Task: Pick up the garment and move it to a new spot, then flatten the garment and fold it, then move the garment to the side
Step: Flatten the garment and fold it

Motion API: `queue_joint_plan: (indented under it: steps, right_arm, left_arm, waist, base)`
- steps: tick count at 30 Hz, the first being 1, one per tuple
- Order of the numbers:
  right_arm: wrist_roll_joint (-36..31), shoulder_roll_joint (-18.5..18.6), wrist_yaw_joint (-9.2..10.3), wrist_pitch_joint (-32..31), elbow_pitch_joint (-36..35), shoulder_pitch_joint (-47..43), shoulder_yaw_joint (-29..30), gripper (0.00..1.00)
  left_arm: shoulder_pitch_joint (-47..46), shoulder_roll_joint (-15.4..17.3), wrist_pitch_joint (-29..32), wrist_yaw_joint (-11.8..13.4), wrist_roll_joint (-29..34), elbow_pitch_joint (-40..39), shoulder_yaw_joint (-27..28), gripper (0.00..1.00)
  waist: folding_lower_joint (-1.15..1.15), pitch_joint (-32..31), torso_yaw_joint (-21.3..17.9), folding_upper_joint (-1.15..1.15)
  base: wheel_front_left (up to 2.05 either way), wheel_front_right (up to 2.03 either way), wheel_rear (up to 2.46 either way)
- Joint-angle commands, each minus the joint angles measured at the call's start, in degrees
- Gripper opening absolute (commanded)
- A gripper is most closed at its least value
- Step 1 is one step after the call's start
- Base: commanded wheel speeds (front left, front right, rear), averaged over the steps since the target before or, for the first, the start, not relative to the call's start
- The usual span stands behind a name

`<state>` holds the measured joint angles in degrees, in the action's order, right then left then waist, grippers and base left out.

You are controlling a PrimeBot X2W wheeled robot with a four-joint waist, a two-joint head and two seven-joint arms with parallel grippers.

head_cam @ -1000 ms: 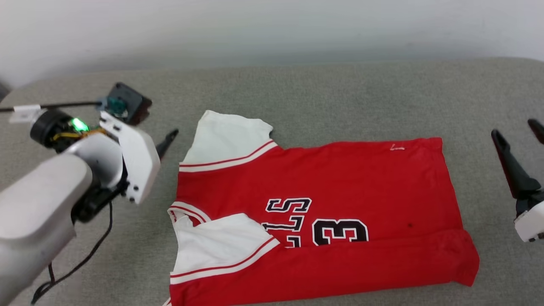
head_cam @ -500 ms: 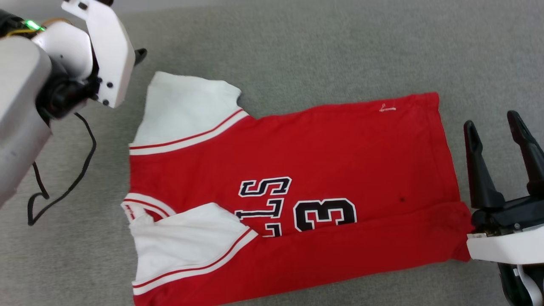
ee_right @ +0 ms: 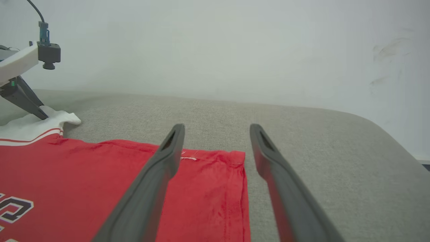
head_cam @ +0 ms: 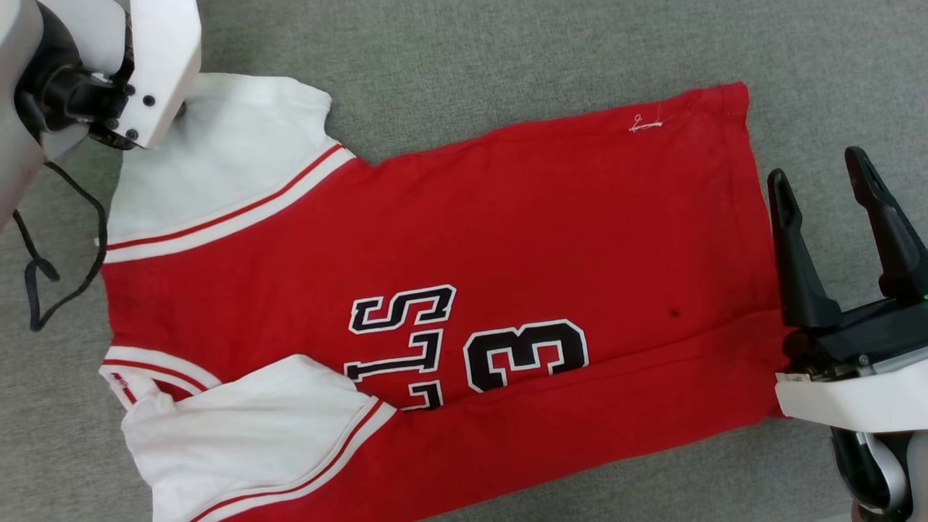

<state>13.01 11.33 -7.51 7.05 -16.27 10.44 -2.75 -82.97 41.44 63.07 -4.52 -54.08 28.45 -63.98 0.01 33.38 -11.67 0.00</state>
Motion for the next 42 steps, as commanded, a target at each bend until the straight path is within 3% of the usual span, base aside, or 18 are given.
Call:
queue_joint_plan:
  steps: [1,5,6,7,8,14,18,21,26,33,37,42]
  right_arm:
    - [0.28,0.25,0.05,0.41,0.27,0.65,-0.18,1.0]
    - [0.42,0.58,0.05,0.67,1.39,1.44,-0.6,1.0]
    - [0.48,0.64,0.05,0.71,1.64,1.51,-0.6,1.0]
    - [0.49,0.72,0.05,0.77,1.95,1.56,-0.6,1.0]
    - [0.51,0.76,0.05,0.77,2.2,1.69,-0.56,1.0]
    - [0.58,1.97,0.05,-0.05,3.09,3.15,0.5,1.0]
    - [0.11,5.76,0.05,-2.43,3.37,6.07,1.6,1.0]
    - [0.91,10.35,0.05,-7.61,3.62,9.19,1.35,1.0]
    - [7.08,19.78,0.05,-23.81,6.01,16.09,-1.9,1.0]
    - [21.13,34.38,0.05,-49.29,10.89,26.7,-14.4,1.0]
    - [28.19,38.07,0.06,-61.16,13.1,33.02,-20.56,1.0]
    - [30.61,38.02,0.06,-70.53,17.12,38.91,-25.33,1.0]
  left_arm:
    - [-0.04,0.09,0.82,0.13,0.05,0.38,-0.69,1.0]
    - [2.22,0.09,2.7,-0.35,-0.01,0.0,-2.54,1.0]
    - [2.41,0.28,2.99,-0.59,0.02,-0.25,-2.96,0.95]
    - [2.62,0.43,2.93,-0.65,-0.06,-0.43,-3.03,0.33]
    - [2.87,0.55,2.75,-0.76,-0.15,-0.67,-3.1,0.0]
    - [2.99,0.69,-0.47,-1.36,-0.79,-1.67,-1.93,0.0]
    - [3.27,-0.46,-4.59,-1.8,-1.0,-3.0,-1.23,0.0]
    - [3.75,-0.62,-6.06,-2.21,-0.38,-4.2,-2.2,0.0]
    - [5.01,-1.08,-7.97,-2.59,-1.53,-7.01,-3.09,0.0]
    - [5.87,-2.15,-10.67,-2.8,-2.53,-10.14,-3.4,0.0]
    - [4.88,-2.94,-11.77,-2.74,-2.17,-11.1,-3.51,0.0]
    - [3.79,-3.39,-13.13,-2.8,-2.15,-11.9,-3.48,0.0]
  waist:
    - [-0.01,0.99,-0.63,0.0]
    - [-0.01,1.51,-0.56,0.0]
    - [-0.01,1.51,-0.46,0.0]
    - [-0.01,1.45,-0.38,0.0]
    - [-0.01,1.23,-0.26,0.0]
    - [-0.01,-1.98,0.9,0.0]
    - [-0.01,-5.62,1.95,0.0]
    - [-0.01,-8.17,3.12,0.0]
    - [-0.01,-10.77,4.91,0.0]
    - [-0.01,-10.74,7.76,0.0]
    - [-0.01,-9.19,9.36,0.0]
    - [-0.01,-6.74,11.15,0.0]
  base:
    - [0.0,0.0,0.0]
    - [0.0,0.0,0.0]
    - [0.0,0.0,0.0]
    - [0.0,0.0,0.0]
    - [0.0,0.0,0.0]
    - [0.0,0.0,0.0]
    - [0.0,0.0,0.0]
    - [0.0,0.0,0.0]
    - [0.0,0.0,0.0]
    - [0.0,0.0,0.0]
    - [0.0,0.0,0.0]
    - [0.0,0.0,0.0]
